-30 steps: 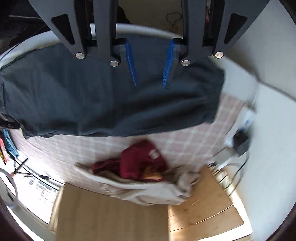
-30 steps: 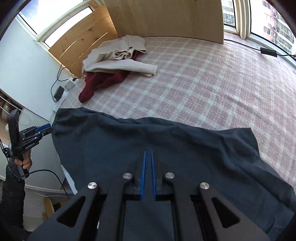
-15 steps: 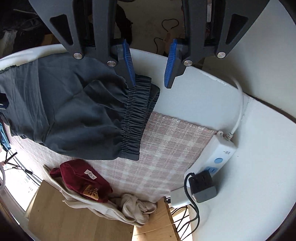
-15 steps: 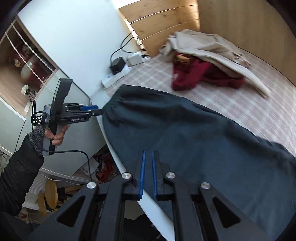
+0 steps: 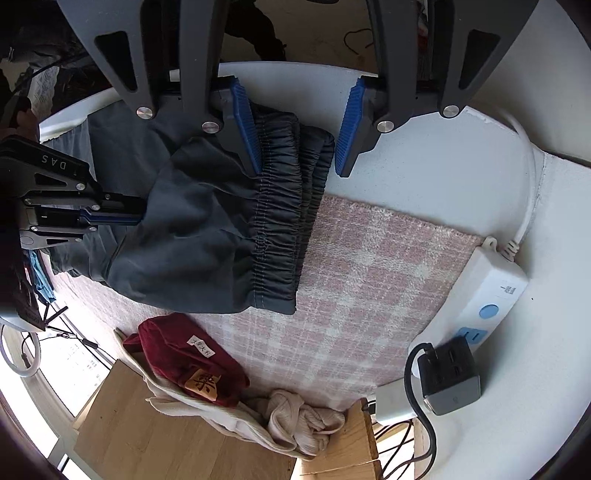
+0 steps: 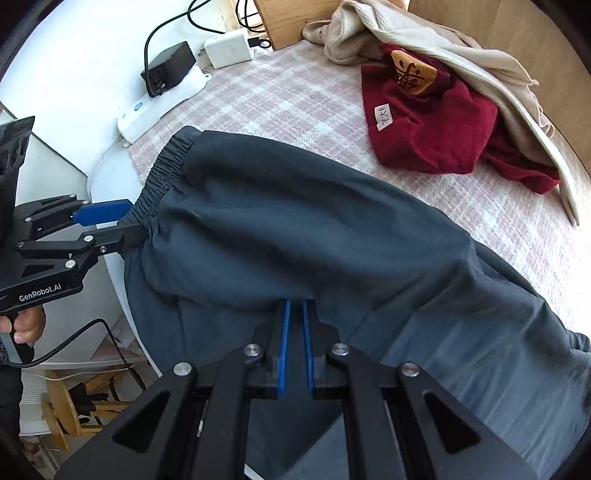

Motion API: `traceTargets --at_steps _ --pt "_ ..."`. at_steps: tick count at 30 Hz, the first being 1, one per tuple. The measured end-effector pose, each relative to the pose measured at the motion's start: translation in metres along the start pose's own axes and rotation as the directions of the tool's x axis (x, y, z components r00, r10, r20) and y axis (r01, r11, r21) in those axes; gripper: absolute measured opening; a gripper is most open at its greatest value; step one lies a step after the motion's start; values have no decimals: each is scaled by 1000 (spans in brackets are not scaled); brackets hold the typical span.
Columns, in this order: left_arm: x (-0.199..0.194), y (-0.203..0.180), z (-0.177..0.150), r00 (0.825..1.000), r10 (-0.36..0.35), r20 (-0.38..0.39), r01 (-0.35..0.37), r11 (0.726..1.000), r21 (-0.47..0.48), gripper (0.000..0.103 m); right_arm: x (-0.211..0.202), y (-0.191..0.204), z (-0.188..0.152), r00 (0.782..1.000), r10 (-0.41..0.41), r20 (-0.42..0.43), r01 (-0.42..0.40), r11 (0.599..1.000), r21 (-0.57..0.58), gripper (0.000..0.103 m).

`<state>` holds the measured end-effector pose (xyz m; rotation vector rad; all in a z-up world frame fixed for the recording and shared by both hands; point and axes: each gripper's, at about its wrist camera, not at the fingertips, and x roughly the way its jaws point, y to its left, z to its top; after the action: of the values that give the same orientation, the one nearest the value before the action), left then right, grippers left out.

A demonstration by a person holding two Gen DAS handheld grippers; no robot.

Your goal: Fold clothes

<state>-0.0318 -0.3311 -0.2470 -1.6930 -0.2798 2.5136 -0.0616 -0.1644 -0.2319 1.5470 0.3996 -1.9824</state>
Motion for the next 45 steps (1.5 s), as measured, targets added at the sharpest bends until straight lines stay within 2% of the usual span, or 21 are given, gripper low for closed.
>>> traceTargets --at_steps 2,6,9,12,17,20,23,26,28,35,37,38,45 --pt "0 -3 1 1000 6 -6 -6 1000 17 38 -1 1 0 1000 -9 6 9 1000 1 7" --pt "-2 -5 2 1000 0 0 0 1000 26 23 -3 5 -2 1000 -25 18 25 1000 -12 8" --pt "-9 -7 3 1000 -13 24 12 999 35 15 -4 2 -5 1000 -4 25 4 1000 5 8" --pt "-16 -9 3 998 -39 45 37 998 41 14 -10 -5 -9 998 34 47 -36 998 45 8" --pt "-29 1 4 990 -115 86 118 992 -36 13 -26 -30 -19 988 97 117 -115 981 159 8" --pt "-23 -4 2 994 -77 73 80 996 -28 13 -9 -34 -15 993 98 68 -109 977 186 8" --pt "-26 -18 -3 992 -87 87 86 996 9 13 -15 -33 -14 991 101 92 -116 978 173 8" --pt "-25 -34 -6 995 -23 95 15 997 81 13 -29 -30 -16 986 117 115 -134 979 156 8" --pt "-21 -35 -7 996 -13 87 5 996 93 13 -39 -25 -14 979 152 138 -172 974 144 8" --pt "-18 -29 -9 996 23 87 -32 995 99 14 -6 10 14 992 122 22 -123 990 63 8" --pt "-18 -25 -10 995 39 90 -47 996 80 17 4 20 22 994 111 -12 -111 993 39 8" --pt "-17 -22 -11 995 42 86 -48 997 68 21 8 25 26 994 106 -28 -105 994 27 4" --pt "-13 -11 -13 997 41 64 -44 998 40 27 7 23 25 995 98 -27 -98 995 -1 3"
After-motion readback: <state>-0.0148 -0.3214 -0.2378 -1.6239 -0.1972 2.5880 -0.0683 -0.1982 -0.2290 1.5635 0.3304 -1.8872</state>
